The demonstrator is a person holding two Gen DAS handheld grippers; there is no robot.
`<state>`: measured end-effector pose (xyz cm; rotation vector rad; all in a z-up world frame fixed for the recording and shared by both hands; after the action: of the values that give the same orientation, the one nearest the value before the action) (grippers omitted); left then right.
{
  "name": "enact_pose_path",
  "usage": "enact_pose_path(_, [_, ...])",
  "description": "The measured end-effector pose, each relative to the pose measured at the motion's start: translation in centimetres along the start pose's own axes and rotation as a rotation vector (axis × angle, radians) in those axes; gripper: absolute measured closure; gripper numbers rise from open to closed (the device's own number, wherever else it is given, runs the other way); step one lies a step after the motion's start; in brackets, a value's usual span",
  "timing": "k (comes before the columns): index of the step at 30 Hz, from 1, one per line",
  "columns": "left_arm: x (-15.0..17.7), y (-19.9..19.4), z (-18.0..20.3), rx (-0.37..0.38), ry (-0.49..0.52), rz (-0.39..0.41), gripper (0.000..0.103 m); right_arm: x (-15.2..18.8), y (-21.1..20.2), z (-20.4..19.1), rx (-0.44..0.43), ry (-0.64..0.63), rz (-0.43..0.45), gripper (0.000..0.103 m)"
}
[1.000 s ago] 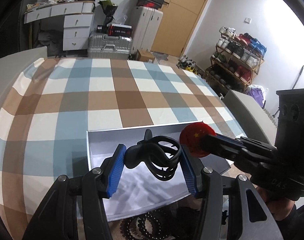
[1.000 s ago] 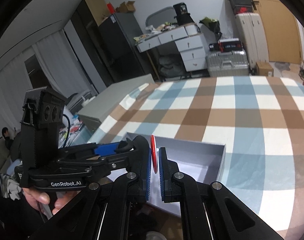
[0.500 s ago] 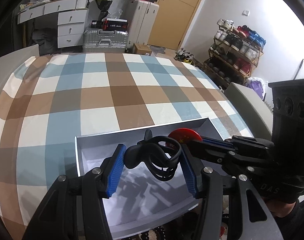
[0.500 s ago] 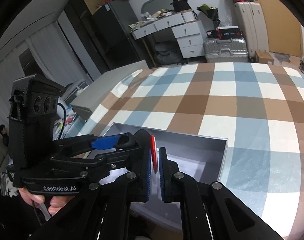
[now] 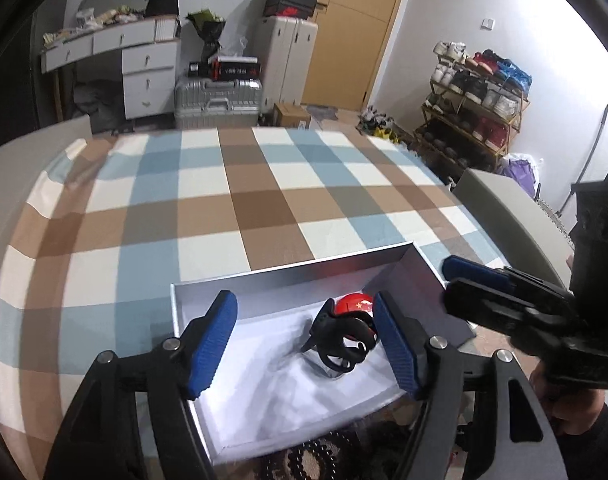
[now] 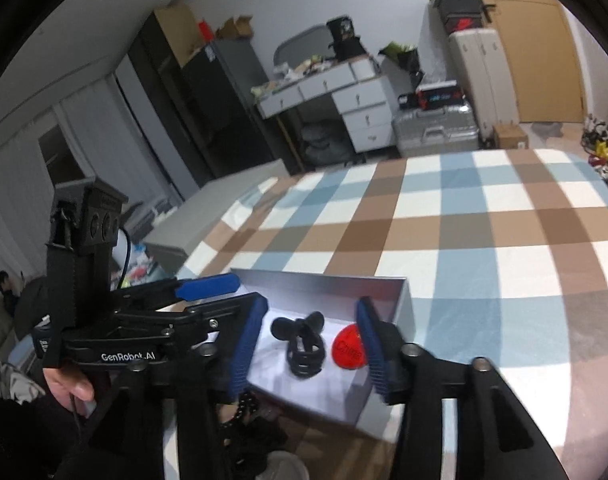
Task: Organize jewelry
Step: 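Carry both items into the grey box and open both grippers, then withdraw both grippers from the box back toward the jewelry pile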
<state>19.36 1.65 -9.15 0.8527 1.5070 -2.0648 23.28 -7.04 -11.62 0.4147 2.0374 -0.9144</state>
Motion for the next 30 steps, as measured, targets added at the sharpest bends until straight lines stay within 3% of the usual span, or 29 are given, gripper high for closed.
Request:
enact_pose_path(3, [0.0, -1.0, 0.0, -0.027, -0.004, 0.02, 0.035, -0.1, -1.8, -0.3, 0.006, 0.004, 0.045, 0.045])
enact_pose_path(7, [0.0, -2.6, 0.3, -0.052, 0.0, 0.06, 0.034, -0.3, -3.8, -1.2, 0.016, -0.012, 0.085, 0.032])
enact_pose_path(10, [0.1, -4.1, 0.6, -0.081, 0.001, 0.111, 0.025, -0.3, -5.3, -1.9, 0.024, -0.025, 0.121, 0.022])
enact_pose_path(16, [0.3, -6.9, 1.2, -0.122, 0.013, 0.217, 0.023, 0.0, -8.7, -4.1, 0.067, -0.105, 0.224, 0.009])
enact_pose_path(19, [0.6, -8.0, 1.5, -0.138, 0.01, 0.254, 0.017, 0.2, -10.2, -5.0, 0.078, -0.131, 0.267, 0.002])
enact_pose_path(24, [1.5, -9.1, 1.8, -0.169, 0.017, 0.292, 0.016, 1.1, -11.7, -6.5, 0.1, -0.171, 0.297, 0.0])
enact_pose_path(28, [2.3, -9.8, 1.6, -0.181, -0.012, 0.305, 0.001, 2.2, -12.3, -7.2, 0.118, -0.186, 0.291, 0.0])
enact_pose_path(30, [2.9, -10.3, 1.7, -0.185, -0.016, 0.319, 0.001, 2.8, -12.5, -7.3, 0.13, -0.193, 0.291, 0.0])
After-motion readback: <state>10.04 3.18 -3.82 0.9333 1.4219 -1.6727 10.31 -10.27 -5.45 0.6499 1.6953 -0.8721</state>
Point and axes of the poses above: each gripper's, at about its wrist camera, not at the fingertips, and y roughly the way its jaws point, z to its right, x to its underside, the point moved 6 cm from there along y, roughly the way its jaws point, and after that the axes turned 1 degree about x, right-handed, at the moved point
